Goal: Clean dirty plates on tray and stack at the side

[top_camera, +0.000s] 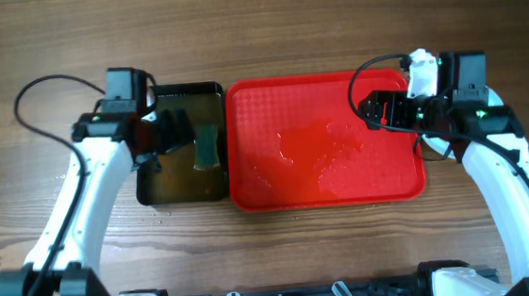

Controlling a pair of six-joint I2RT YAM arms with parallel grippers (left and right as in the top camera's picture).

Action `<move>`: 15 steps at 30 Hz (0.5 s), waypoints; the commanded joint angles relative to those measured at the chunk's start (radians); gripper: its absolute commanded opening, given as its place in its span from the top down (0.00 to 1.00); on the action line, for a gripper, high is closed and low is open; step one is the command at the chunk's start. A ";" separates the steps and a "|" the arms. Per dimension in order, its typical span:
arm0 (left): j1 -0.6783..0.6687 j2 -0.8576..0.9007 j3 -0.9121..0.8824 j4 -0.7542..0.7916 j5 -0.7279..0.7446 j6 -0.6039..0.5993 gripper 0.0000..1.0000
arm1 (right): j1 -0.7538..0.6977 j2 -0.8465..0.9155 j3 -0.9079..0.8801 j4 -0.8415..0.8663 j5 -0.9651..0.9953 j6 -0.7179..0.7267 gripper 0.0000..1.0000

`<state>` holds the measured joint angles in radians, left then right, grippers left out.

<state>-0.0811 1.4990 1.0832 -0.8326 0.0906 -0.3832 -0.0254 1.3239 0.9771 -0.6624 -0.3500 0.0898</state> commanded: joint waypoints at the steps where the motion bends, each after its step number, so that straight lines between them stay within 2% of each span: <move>1: 0.032 -0.109 0.021 -0.084 0.040 -0.004 0.00 | 0.016 -0.038 0.037 -0.072 0.044 -0.034 0.01; 6: -0.024 -0.318 -0.079 -0.077 0.035 0.017 0.00 | 0.016 -0.248 -0.045 -0.098 0.148 -0.016 0.00; 12: -0.128 -0.705 -0.235 -0.009 0.004 0.039 0.00 | 0.016 -0.616 -0.147 -0.089 0.162 -0.035 0.00; 15: -0.129 -0.807 -0.246 -0.009 -0.002 0.038 0.00 | 0.016 -0.667 -0.147 -0.094 0.162 -0.035 0.00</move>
<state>-0.2047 0.7727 0.8581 -0.8482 0.1043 -0.3649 -0.0139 0.6899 0.8455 -0.7547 -0.2077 0.0723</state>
